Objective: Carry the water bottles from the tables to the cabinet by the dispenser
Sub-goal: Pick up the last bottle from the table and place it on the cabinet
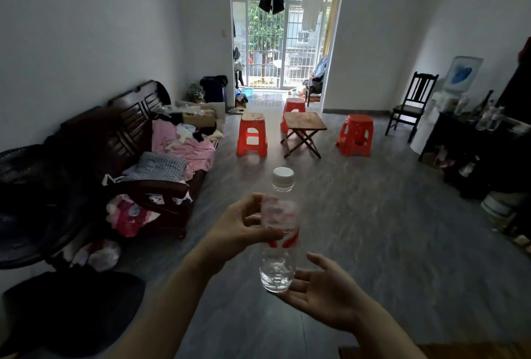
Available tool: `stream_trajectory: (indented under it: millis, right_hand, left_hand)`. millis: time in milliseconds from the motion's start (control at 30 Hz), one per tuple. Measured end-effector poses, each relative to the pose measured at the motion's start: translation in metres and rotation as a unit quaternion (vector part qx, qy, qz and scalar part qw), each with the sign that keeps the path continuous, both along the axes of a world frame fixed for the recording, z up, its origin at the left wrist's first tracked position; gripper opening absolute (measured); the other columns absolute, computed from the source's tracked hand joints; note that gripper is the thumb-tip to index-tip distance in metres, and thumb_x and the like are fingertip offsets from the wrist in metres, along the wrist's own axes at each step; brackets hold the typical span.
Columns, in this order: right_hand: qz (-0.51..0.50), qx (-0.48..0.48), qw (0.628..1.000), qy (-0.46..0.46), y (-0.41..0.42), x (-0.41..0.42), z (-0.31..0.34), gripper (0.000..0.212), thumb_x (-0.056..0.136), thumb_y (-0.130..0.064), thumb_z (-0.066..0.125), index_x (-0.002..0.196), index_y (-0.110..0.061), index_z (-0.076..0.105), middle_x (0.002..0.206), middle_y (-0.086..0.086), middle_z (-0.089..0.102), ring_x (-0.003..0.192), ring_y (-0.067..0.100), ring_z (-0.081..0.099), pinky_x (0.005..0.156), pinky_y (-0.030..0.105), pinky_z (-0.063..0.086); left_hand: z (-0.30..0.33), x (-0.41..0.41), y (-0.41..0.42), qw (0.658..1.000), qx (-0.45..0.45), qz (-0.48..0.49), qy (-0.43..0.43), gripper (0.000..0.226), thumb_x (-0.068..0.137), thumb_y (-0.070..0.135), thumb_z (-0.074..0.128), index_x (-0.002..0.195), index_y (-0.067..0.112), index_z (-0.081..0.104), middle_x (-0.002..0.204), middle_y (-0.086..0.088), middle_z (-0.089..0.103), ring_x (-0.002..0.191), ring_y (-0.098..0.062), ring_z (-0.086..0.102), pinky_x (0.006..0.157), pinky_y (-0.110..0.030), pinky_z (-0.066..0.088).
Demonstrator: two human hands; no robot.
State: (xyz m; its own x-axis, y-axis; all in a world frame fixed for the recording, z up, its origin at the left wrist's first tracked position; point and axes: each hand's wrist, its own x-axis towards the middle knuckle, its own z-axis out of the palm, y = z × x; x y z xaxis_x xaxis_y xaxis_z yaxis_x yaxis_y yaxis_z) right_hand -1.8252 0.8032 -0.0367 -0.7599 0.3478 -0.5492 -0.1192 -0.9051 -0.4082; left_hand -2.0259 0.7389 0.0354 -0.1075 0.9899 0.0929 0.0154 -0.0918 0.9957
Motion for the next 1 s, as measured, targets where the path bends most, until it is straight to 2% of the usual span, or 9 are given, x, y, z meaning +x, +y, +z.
stream_trajectory:
  millis: [100,200,333,433,500,567,767,867,1000]
  right_hand:
    - [-0.007,0.008,1.000,-0.006,0.043,-0.029,0.000,0.059,0.091,-0.029,0.052,0.132,0.014,0.049,0.132,0.039,0.053,0.129,0.049,0.049,0.106,0.050,0.044]
    - [-0.011,0.029,0.999,-0.014,0.094,-0.065,0.002,0.059,0.094,-0.030,0.050,0.134,0.013,0.047,0.132,0.038,0.055,0.126,0.048,0.053,0.094,0.051,0.054]
    - [-0.035,0.023,0.999,0.002,0.158,-0.115,0.010,0.061,0.092,-0.030,0.050,0.135,0.013,0.047,0.132,0.038,0.055,0.124,0.048,0.054,0.088,0.052,0.057]
    - [-0.051,0.022,0.998,0.004,0.201,-0.143,0.015,0.064,0.089,-0.030,0.052,0.135,0.014,0.046,0.132,0.038,0.054,0.124,0.049,0.054,0.088,0.053,0.057]
    - [-0.061,0.029,0.998,0.011,0.228,-0.155,0.019,0.065,0.089,-0.032,0.050,0.134,0.015,0.047,0.133,0.037,0.054,0.124,0.048,0.054,0.095,0.050,0.054]
    - [-0.073,0.034,0.997,0.018,0.253,-0.160,0.023,0.065,0.091,-0.034,0.049,0.134,0.015,0.048,0.134,0.037,0.053,0.124,0.047,0.055,0.101,0.049,0.050]
    - [-0.139,0.050,0.989,0.032,0.334,-0.153,0.034,0.067,0.092,-0.035,0.048,0.135,0.016,0.046,0.135,0.038,0.053,0.125,0.049,0.053,0.098,0.052,0.050]
    - [-0.175,0.046,0.983,0.039,0.378,-0.142,0.036,0.068,0.092,-0.035,0.048,0.136,0.017,0.045,0.135,0.038,0.052,0.129,0.048,0.050,0.101,0.050,0.049]
    - [-0.209,0.054,0.975,0.054,0.444,-0.121,0.039,0.067,0.090,-0.033,0.049,0.133,0.019,0.047,0.133,0.040,0.052,0.123,0.050,0.053,0.093,0.056,0.050]
  left_hand:
    - [0.000,-0.030,0.041,1.000,0.004,-0.012,0.012,0.065,0.067,0.012,0.088,0.125,0.012,0.060,0.120,-0.009,0.073,0.110,-0.026,0.071,0.085,-0.035,0.060]
    - [0.001,-0.067,0.090,1.000,0.011,-0.014,0.019,0.059,0.074,0.003,0.085,0.127,0.012,0.059,0.120,-0.009,0.073,0.111,-0.026,0.071,0.088,-0.037,0.060]
    - [0.012,-0.118,0.157,0.999,0.023,-0.023,0.023,0.065,0.067,0.014,0.088,0.126,0.016,0.060,0.119,-0.006,0.073,0.110,-0.023,0.071,0.088,-0.039,0.061]
    - [0.021,-0.148,0.208,0.998,0.020,-0.045,0.030,0.068,0.065,0.015,0.093,0.124,0.018,0.060,0.120,-0.006,0.072,0.110,-0.024,0.071,0.087,-0.037,0.061]
    - [0.029,-0.162,0.243,0.998,0.023,-0.058,0.027,0.061,0.071,0.010,0.087,0.125,0.018,0.060,0.120,-0.007,0.072,0.110,-0.026,0.071,0.084,-0.034,0.061]
    - [0.036,-0.167,0.276,0.997,0.023,-0.073,0.019,0.058,0.072,0.008,0.082,0.125,0.015,0.060,0.118,-0.009,0.072,0.107,-0.028,0.071,0.081,-0.034,0.062]
    - [0.049,-0.160,0.380,0.990,0.032,-0.138,0.011,0.061,0.065,0.013,0.080,0.122,0.016,0.060,0.117,-0.009,0.072,0.105,-0.026,0.072,0.079,-0.031,0.062]
    - [0.054,-0.148,0.438,0.986,0.029,-0.163,0.018,0.059,0.066,0.017,0.080,0.121,0.023,0.060,0.120,-0.007,0.071,0.108,-0.022,0.072,0.083,-0.030,0.061]
    - [0.061,-0.123,0.522,0.979,0.031,-0.201,0.030,0.058,0.072,0.014,0.079,0.124,0.026,0.059,0.123,-0.007,0.070,0.108,-0.021,0.071,0.085,-0.029,0.060]
